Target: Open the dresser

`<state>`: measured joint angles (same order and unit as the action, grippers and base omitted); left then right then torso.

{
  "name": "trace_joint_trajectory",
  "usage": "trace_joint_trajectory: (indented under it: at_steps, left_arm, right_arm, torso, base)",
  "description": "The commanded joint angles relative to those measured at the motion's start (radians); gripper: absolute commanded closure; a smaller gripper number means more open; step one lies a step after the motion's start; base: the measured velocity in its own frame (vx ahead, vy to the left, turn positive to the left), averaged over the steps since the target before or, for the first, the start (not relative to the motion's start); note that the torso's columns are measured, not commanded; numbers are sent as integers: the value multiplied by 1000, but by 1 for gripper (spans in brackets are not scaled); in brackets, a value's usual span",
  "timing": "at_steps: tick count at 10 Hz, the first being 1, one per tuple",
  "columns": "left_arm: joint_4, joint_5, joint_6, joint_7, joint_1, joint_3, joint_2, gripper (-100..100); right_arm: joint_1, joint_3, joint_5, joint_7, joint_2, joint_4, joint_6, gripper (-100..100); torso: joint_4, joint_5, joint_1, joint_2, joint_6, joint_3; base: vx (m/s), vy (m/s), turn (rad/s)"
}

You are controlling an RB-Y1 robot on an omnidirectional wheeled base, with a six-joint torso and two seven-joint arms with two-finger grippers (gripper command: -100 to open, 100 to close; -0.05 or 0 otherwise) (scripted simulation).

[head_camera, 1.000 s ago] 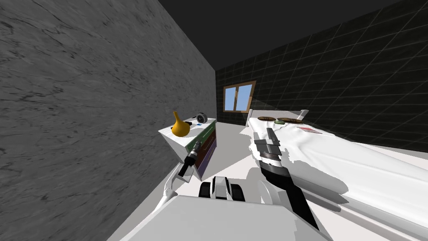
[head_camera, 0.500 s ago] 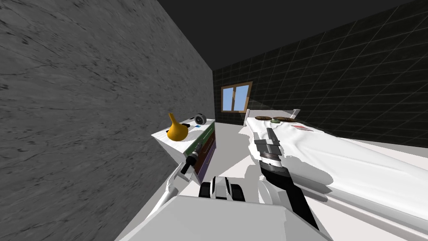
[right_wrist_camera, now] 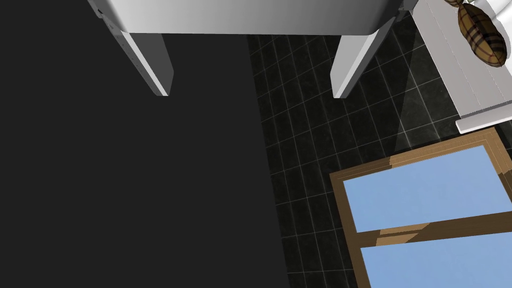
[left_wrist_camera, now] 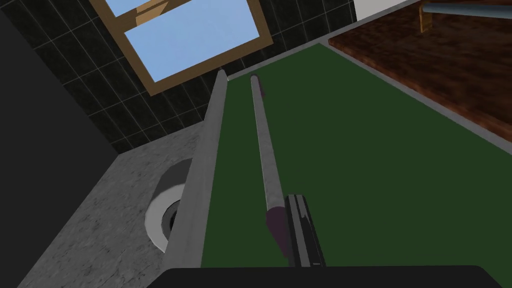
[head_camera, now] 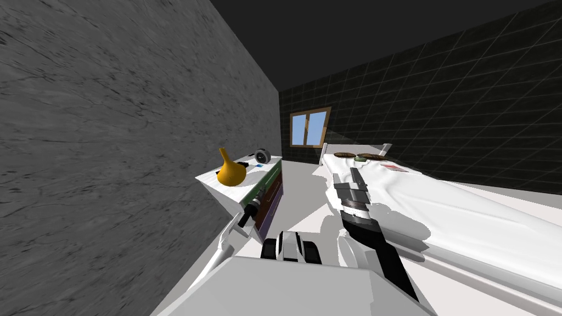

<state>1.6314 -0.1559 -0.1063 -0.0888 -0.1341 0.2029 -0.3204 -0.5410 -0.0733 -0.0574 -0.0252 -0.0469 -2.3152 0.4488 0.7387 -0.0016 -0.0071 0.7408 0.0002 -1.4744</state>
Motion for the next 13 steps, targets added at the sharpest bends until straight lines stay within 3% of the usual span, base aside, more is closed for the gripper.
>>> trace_joint_trajectory:
  at_steps: [1,3,4,5,8,9,10,12,13]
  left_arm:
    - [12,-3,10,2,-4,5,5,100]
    - [15,-3,11,2,-6,5,6,100]
    - [20,-3,9,0,-6,8,-4,-100]
    - [22,-3,9,-1,-6,8,-7,-100]
    - [27,-3,7,-2,-6,9,-16,-100]
    - [-22,-1,-20,18,44,-9,14,-100]
    - [-42,-1,-20,18,73,-9,14,-100]
    - [-88,-1,-20,18,80,-9,14,-100]
    - [-126,2,-48,39,128,-27,44,-100]
  right_arm:
    - [0,0,0,0,0,0,0,0]
    - [0,0,0,0,0,0,0,0]
    - [0,0,0,0,0,0,0,0]
    - [0,0,0,0,0,0,0,0]
    - [0,1,0,0,1,0,0,0]
    - [0,0,0,0,0,0,0,0]
    - [0,0,0,0,0,0,0,0]
    - [0,0,0,0,0,0,0,0]
    - [0,0,0,0,0,0,0,0]
  torso:
    - [0,0,0,0,0,0]
    - [-1,1,6,-4,0,-2]
    - [-1,3,13,-6,0,-3]
    - [-2,5,21,-7,-1,-4]
    - [-1,2,7,-3,0,-2]
    - [0,0,1,-1,0,0]
    - [1,0,1,3,0,2]
    - [-1,1,5,-2,0,-1]
    - [-1,1,5,-5,0,-3]
  base:
    - [-76,-180,7]
    - [-36,-147,7]
    - [19,78,-27]
    - [65,160,-23]
    - [57,134,-13]
    - [-54,55,46]
    - [-63,46,13]
    - [-20,-2,-5]
    - [-50,16,40]
